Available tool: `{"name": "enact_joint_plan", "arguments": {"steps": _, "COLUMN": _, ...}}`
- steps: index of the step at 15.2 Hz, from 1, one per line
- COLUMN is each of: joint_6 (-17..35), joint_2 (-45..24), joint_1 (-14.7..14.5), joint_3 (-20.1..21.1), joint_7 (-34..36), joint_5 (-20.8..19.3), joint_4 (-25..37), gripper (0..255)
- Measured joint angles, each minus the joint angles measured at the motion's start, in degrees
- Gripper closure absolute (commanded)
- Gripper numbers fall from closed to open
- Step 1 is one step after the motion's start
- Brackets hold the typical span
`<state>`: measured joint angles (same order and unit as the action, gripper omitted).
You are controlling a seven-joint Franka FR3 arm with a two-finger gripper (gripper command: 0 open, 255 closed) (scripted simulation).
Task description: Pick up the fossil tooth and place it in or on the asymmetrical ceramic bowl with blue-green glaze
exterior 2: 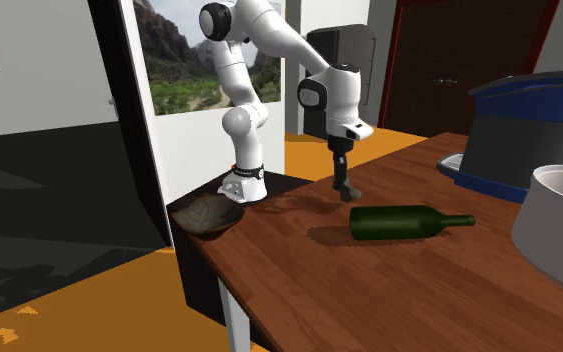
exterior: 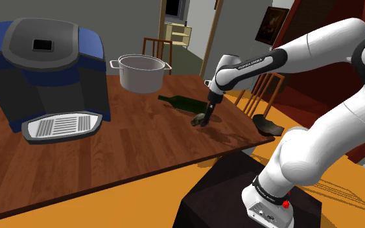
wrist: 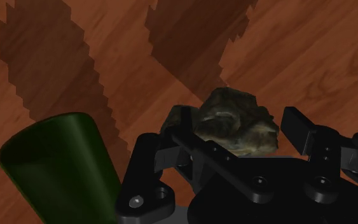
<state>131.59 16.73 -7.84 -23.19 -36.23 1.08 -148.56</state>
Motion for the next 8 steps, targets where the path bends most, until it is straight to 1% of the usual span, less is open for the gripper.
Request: {"name": "enact_joint_plan", "arguments": {"steps": 8, "joint_6": -7.0, "joint_2": 4.4, "joint_1": 0.8, "joint_3": 1.2, "joint_7": 1.9, "joint_5": -1.6, "joint_4": 2.9, "gripper": 255}}
